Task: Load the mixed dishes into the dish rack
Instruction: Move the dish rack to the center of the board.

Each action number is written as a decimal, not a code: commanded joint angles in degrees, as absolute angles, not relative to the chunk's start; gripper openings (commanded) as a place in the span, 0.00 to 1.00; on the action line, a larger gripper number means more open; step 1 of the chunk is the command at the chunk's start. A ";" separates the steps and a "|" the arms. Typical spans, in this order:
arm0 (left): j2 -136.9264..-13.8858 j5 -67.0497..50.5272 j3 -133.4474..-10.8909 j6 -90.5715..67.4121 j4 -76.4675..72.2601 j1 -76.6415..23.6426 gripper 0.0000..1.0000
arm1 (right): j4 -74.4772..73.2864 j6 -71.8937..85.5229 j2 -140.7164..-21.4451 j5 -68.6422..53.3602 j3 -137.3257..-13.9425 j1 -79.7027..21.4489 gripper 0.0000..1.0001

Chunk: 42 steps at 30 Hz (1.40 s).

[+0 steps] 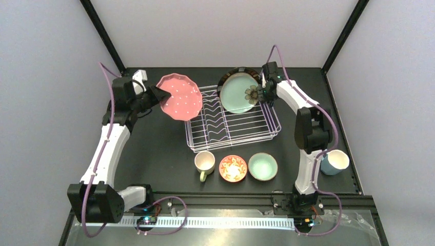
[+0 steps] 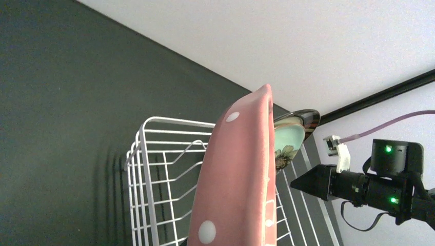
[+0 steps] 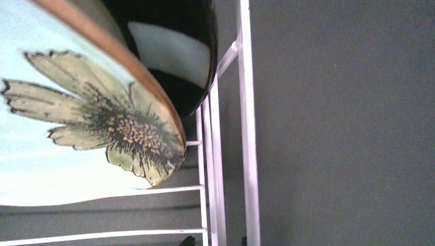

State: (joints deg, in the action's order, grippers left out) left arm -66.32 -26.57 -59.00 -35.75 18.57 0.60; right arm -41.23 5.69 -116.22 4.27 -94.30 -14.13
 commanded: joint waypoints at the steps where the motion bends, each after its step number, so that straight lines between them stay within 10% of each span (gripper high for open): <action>1: -67.76 -28.86 -66.45 -31.83 17.12 -1.01 0.01 | -39.65 4.41 -119.67 -0.57 -97.56 -14.06 0.41; 5: -69.65 -28.96 -68.24 -29.64 18.81 -1.99 0.01 | -39.86 3.29 -122.07 -2.87 -99.52 -14.11 0.21; 42: -93.39 -21.45 -99.52 -7.03 33.83 -15.13 0.01 | -42.71 5.27 -147.44 -14.06 -139.66 -18.97 0.12</action>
State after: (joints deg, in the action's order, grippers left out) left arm -91.44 -23.81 -92.99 -11.38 33.91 -11.99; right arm -44.93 4.10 -145.43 -11.68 -138.04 -17.72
